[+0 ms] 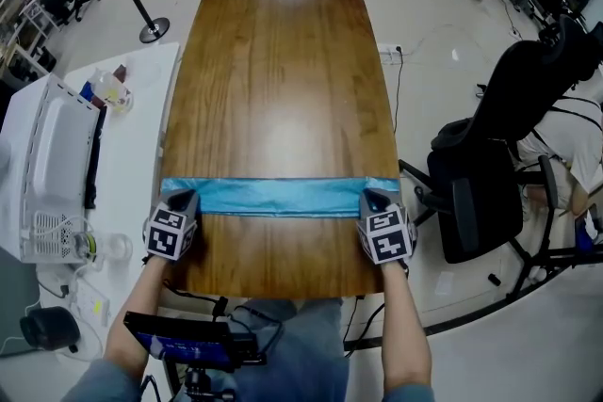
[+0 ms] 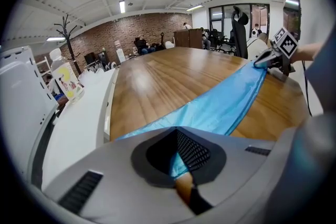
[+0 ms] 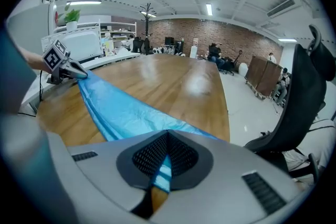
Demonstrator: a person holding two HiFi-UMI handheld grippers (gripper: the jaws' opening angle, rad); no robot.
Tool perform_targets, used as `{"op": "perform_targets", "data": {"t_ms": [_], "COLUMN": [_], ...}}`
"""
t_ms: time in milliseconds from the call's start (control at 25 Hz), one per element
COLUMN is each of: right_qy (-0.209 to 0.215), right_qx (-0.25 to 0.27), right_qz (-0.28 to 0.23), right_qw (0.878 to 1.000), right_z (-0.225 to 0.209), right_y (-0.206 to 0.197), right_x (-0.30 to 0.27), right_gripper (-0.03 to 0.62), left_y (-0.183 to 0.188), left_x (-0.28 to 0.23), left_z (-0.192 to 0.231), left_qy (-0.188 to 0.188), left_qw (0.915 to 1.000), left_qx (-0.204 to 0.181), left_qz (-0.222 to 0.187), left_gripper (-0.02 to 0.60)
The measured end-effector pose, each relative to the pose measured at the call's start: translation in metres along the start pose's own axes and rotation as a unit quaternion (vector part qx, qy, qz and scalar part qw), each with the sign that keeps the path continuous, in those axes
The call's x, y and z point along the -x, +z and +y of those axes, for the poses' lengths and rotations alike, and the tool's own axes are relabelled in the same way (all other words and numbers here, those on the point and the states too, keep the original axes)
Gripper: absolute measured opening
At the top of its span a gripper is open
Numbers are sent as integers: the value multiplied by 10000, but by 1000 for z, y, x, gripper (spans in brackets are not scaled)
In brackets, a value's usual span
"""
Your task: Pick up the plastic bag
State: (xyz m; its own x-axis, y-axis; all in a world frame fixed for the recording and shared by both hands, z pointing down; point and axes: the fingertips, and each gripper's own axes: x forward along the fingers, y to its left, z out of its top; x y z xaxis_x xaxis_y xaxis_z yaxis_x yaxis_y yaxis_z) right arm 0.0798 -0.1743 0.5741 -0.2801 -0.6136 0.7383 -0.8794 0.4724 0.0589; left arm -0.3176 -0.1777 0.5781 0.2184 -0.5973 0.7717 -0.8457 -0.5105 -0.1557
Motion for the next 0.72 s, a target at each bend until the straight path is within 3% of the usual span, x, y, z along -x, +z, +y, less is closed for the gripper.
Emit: {"op": "perform_targets", "data": {"t_ms": [440, 560, 720], "right_qy": [-20, -50, 168], "right_qx": [37, 62, 154], "right_qz": [-101, -381, -516], "right_qw": [9999, 9992, 9984], "right_z": [1, 6, 26], "right_y": [4, 19, 34], "right_x": [2, 9, 6], "right_gripper": [5, 5, 5], "left_y": [-9, 11, 41], "left_x": [13, 22, 23], "left_z": [-8, -13, -47], "left_qy": [76, 160, -170], "left_qw": [9999, 9995, 9983], "left_qx": [101, 5, -197], "left_qz": [0, -270, -523], "left_gripper": [11, 11, 11]}}
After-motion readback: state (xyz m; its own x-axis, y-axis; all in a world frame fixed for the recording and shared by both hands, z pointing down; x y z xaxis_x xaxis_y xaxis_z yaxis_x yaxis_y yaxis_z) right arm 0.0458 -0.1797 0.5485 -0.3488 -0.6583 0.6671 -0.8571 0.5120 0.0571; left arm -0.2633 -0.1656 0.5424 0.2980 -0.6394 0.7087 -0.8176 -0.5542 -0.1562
